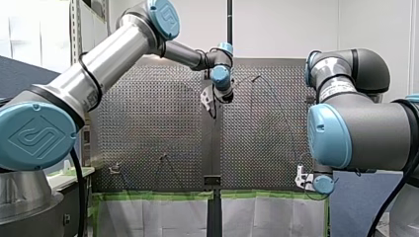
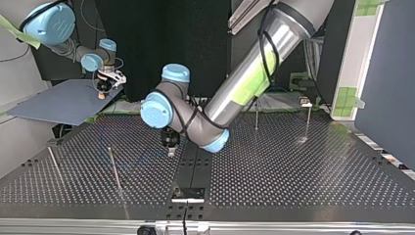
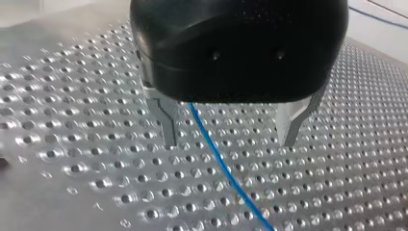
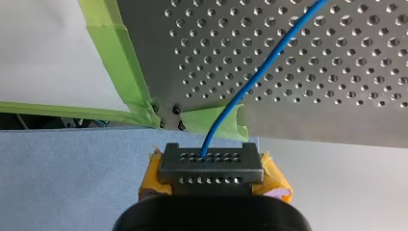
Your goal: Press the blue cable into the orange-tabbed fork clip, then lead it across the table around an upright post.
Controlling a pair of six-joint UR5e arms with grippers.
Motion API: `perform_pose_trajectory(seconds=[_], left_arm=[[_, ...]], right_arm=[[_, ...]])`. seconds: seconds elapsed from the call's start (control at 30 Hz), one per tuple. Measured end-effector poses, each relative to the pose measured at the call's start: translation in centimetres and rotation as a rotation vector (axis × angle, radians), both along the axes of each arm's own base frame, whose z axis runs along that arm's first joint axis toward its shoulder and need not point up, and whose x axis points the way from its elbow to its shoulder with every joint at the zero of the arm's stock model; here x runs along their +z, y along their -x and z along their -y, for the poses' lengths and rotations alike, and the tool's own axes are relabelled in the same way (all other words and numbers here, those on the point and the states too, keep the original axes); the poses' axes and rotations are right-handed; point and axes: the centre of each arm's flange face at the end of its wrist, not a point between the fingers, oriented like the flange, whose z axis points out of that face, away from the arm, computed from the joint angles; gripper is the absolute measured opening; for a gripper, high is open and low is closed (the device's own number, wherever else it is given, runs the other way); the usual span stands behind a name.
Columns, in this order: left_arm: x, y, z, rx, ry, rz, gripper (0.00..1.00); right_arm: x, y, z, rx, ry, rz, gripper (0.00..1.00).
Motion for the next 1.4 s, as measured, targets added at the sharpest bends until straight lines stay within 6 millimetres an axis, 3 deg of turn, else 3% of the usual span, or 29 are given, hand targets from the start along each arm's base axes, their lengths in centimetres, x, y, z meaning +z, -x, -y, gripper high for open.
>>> perform_pose_trajectory(seconds=[0.5, 0.73, 1.07, 1.17, 1.4], left_arm=[[4.7, 3.7, -0.2, -0.110, 0.067, 0.097, 0.99], [6.5, 6.0, -1.7, -0.140, -0.007, 0.101, 0.99], [14.3, 8.8, -2.3, -0.231, -0.046, 0.182, 0.99], [15.8, 9.1, -2.1, -0.261, -0.053, 0.213, 0.99], [15.4, 8.8, -0.9, -0.320, -0.105, 0.219, 0.99]], right_arm=[[0.1, 0.0, 0.4, 0.000, -0.015, -0.010, 0.00], [0.0, -0.1, 0.2, 0.003, -0.038, -0.016, 0.00], [-0.1, -0.1, 0.2, 0.004, -0.038, -0.017, 0.00], [-0.1, 0.0, 0.2, 0.004, -0.038, -0.017, 0.00], [-0.2, -0.1, 0.2, 0.004, -0.038, -0.016, 0.00]])
